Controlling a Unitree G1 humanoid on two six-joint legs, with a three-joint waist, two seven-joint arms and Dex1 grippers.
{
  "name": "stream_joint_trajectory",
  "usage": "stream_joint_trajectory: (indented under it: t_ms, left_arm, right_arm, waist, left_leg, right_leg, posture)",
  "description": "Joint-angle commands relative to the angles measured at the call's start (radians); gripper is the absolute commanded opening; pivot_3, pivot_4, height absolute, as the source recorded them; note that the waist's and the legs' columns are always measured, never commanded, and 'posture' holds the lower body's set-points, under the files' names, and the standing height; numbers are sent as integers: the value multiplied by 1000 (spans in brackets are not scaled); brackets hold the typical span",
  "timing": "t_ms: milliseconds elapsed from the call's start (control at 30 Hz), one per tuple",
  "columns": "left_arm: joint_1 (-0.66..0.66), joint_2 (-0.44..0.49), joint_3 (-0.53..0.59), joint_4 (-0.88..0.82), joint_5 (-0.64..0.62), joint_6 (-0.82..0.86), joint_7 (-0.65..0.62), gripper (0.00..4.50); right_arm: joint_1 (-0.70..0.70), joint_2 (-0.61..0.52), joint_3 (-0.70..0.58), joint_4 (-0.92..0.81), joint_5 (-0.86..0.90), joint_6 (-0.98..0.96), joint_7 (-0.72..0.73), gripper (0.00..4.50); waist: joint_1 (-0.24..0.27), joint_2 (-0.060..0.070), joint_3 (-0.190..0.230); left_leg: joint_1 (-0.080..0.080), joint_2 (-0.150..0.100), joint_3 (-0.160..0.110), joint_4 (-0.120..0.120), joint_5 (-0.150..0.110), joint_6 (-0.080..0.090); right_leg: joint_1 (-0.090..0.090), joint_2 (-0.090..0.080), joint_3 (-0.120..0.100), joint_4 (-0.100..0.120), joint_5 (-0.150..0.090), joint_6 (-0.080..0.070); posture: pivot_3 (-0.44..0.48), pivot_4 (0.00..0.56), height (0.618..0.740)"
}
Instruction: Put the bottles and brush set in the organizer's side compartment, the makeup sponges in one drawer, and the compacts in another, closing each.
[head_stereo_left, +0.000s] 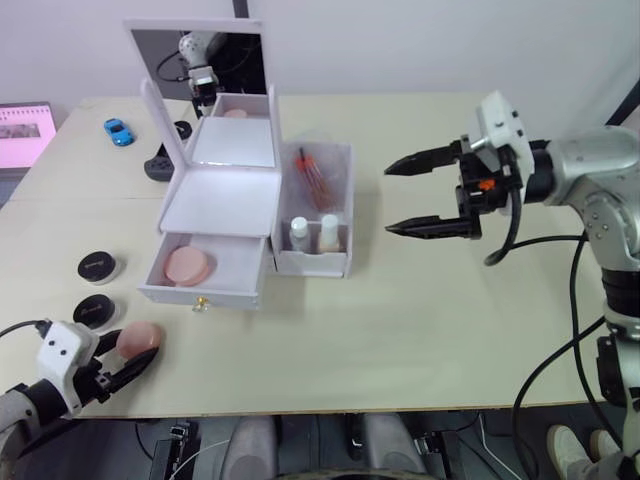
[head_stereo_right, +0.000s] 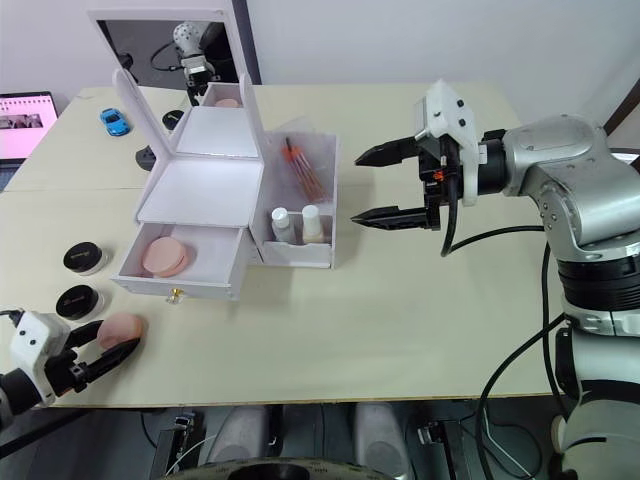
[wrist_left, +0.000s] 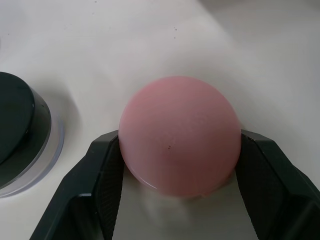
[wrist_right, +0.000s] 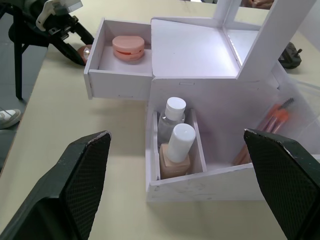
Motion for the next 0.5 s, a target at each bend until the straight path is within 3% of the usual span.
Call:
stream_joint_trajectory:
  t_ms: [33,233,300,400,500]
  left_arm:
    - [-34,-7,80,-23,-102,18,9,2656]
    - [-46,9,307,-111,-361,106,5,2656]
    - [-56,37,336,-158,-423,164,20,2656]
    - [-155,133,379,-225,-641,324,112,2656]
    - [-227,231,358,-255,-714,416,132,2656]
  right_arm:
    - [-35,3,-18,-2,-6,-21,-4,4500]
    - [-46,9,-18,4,3,-16,9,4500]
    - [-51,10,-19,6,9,-10,14,4500]
    - [-77,18,-34,21,56,48,23,4500]
    - [-89,19,-48,17,84,77,24,4500]
  waist:
    - [0,0,0]
    - [-6,-1,0]
    - [-5,0,0]
    - [4,0,1]
    - [2,-2,1]
  left_leg:
    - [0,0,0,0,0,0]
    - [0,0,0,0,0,0]
    - [0,0,0,0,0,0]
    - [0,0,0,0,0,0]
    - [0,0,-2,2,0,0]
  right_leg:
    - [0,0,0,0,0,0]
    - [0,0,0,0,0,0]
    - [0,0,0,0,0,0]
    - [0,0,0,0,0,0]
    - [1,1,0,1,0,1]
  posture:
    - [0,150,725]
    - [0,150,725]
    - [0,150,725]
    - [0,150,725]
    - [0,150,725]
